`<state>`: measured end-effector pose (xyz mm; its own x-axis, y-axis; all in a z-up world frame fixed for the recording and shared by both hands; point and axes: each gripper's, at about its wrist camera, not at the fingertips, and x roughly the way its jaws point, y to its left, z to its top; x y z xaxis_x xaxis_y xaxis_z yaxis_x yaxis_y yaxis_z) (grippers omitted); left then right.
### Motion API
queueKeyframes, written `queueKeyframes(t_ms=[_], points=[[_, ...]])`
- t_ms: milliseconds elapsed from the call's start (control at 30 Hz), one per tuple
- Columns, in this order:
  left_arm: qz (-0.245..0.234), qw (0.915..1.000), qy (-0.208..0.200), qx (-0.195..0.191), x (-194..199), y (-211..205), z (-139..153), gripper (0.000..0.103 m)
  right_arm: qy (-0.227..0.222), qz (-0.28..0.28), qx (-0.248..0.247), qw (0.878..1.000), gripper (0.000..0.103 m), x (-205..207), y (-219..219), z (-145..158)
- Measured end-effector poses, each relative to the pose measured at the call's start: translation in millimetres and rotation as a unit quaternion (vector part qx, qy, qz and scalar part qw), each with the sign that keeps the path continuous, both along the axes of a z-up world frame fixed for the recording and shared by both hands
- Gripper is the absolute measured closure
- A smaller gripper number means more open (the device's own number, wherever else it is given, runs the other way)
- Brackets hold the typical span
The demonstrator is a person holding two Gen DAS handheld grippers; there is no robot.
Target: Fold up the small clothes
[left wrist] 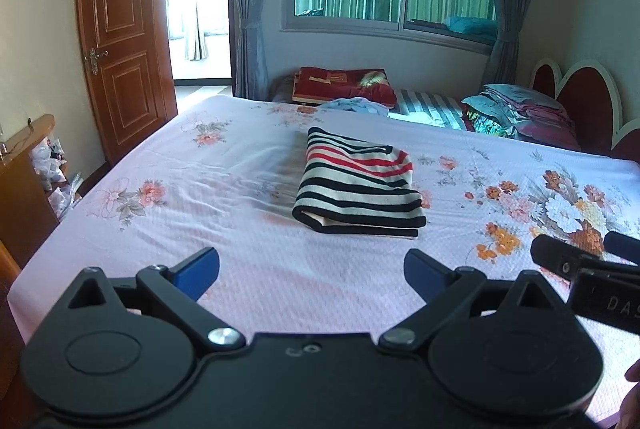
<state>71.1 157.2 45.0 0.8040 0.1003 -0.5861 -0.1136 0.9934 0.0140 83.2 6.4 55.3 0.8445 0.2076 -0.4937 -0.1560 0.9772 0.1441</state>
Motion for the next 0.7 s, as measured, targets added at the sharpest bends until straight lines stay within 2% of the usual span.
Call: queueKeyframes(t_ms=[700], points=[[0.001, 0.9999, -0.005, 0.016, 1.4, -5.0, 6.7, 0.004, 0.001, 0.008, 0.000, 1.000, 0.000, 4.7, -2.1, -1.3]])
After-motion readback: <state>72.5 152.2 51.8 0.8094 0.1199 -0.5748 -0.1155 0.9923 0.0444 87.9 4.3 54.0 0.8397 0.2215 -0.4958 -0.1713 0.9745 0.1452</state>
